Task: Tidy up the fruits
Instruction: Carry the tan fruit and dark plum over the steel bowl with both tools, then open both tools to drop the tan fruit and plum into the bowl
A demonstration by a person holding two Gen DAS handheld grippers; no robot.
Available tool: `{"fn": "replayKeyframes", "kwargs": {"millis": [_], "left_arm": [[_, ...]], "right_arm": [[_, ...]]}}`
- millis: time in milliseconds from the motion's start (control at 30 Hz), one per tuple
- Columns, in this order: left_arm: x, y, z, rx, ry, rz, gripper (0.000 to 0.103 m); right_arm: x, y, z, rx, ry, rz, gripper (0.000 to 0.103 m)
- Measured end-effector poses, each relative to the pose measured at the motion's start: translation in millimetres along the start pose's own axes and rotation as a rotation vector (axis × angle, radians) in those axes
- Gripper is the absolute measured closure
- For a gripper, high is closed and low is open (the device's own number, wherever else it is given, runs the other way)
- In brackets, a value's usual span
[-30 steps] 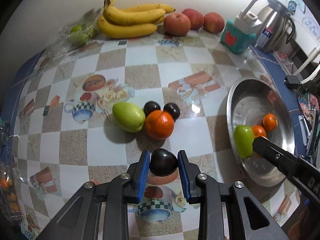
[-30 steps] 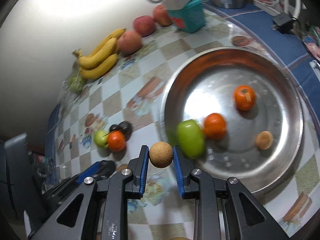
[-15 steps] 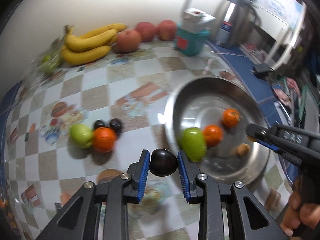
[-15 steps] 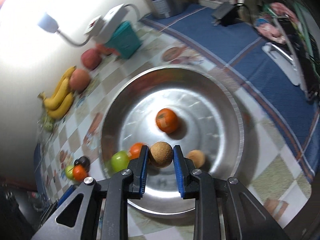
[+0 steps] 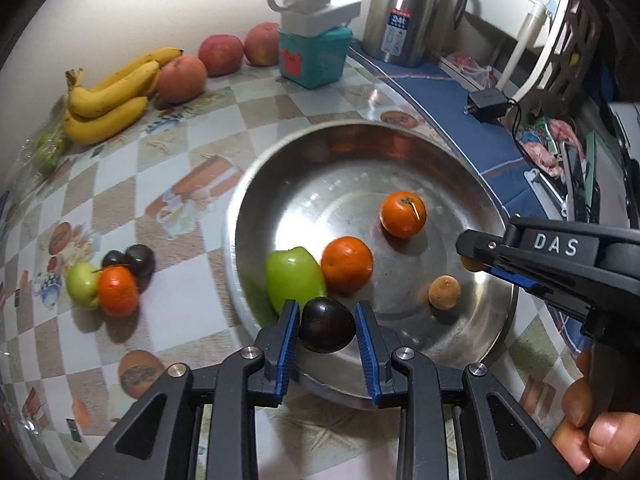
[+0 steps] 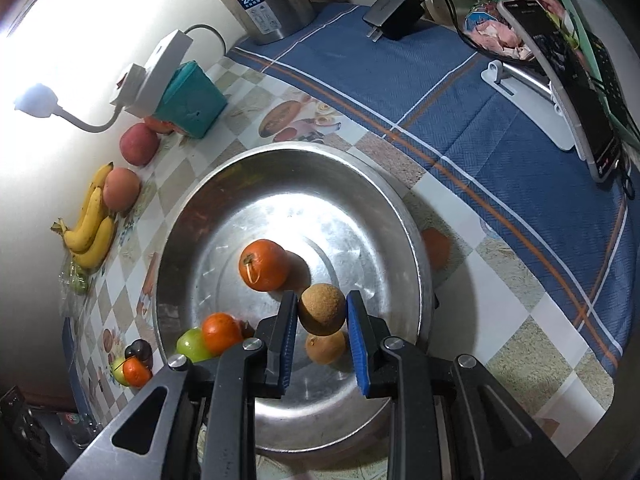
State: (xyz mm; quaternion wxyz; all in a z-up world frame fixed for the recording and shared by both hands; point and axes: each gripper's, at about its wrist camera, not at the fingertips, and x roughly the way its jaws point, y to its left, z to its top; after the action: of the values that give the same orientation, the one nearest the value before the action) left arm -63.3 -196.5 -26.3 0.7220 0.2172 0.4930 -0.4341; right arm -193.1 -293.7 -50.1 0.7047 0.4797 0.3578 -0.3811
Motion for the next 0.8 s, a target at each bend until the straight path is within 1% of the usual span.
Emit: {"fn": "replayKeyframes", "kwargs": {"millis": [67,233,467,533,567,600,633,667,800], "left_arm": [[4.6,-4.2,-1.1,0.012,0.009,-0.007,0.072],[6.7,-13.8,-1.9,0.054,0.009,0.008,0.072],[5.0,-13.2,-0.9,0.059,0.005,0.021,0.071],[3.4,-11.3,-0.5,0.054,0.002,0.019,0.07],[2.5,-10.9,-0.1,0.053,-0.001,0.019,0.069],[1.9,-10.4,0.5,0.051,-0.003,0.019,0.067],[1.1,-10.0,0.7,0.05,-0.006,0.021,0.062],[-0.1,-9.8,1.2,0.05,-0.01,0.024,0.059],[-4.9,-5.7,2.2,0.038,-0.022,0.027,0.058]], "right_arm": [[3.4,0.0,-0.1,-0.001,0.005,-0.009,0.077],[10.9,-2.8,-0.5,0.006,0.031,-0.027,0.077],[9.4,-2.6,0.8,0.005,0.033,-0.026,0.076],[10.0,-1.9,0.9,0.001,0.036,-0.031,0.071],[10.2,-1.5,1.1,-0.001,0.037,-0.034,0.065],[10.0,-0.9,1.2,-0.003,0.037,-0.035,0.063],[9.5,-0.3,1.5,-0.005,0.036,-0.034,0.063],[8.2,1.0,1.7,-0.009,0.032,-0.031,0.063],[4.6,4.0,2.3,-0.02,0.021,-0.024,0.061]]}}
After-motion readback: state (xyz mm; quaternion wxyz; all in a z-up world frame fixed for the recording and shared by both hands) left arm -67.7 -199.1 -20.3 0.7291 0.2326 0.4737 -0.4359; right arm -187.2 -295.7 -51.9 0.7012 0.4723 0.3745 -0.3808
